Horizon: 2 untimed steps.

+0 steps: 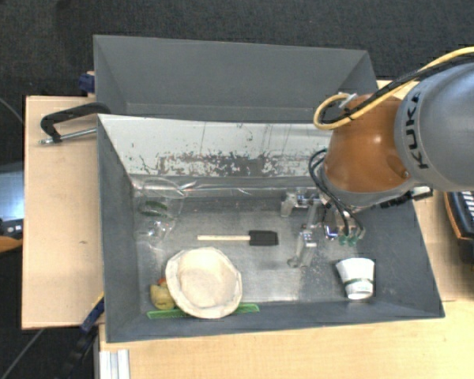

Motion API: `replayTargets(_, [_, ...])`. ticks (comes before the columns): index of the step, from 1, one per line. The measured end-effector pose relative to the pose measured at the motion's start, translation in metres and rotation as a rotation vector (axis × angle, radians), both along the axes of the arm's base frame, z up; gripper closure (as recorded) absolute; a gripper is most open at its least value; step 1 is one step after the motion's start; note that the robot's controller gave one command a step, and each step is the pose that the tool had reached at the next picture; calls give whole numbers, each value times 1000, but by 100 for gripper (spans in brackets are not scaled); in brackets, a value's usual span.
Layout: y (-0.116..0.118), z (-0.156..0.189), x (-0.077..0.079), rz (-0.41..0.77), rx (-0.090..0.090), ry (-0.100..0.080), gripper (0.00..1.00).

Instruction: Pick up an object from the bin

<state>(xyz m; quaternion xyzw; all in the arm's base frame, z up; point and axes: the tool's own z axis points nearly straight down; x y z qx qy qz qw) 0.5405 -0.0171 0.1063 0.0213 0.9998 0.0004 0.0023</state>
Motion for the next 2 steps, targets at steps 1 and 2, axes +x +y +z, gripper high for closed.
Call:
replayTargets(1, [19, -34, -15, -27, 2, 4, 0])
replayTargets(2, [41, -36, -3, 22, 1, -5, 100])
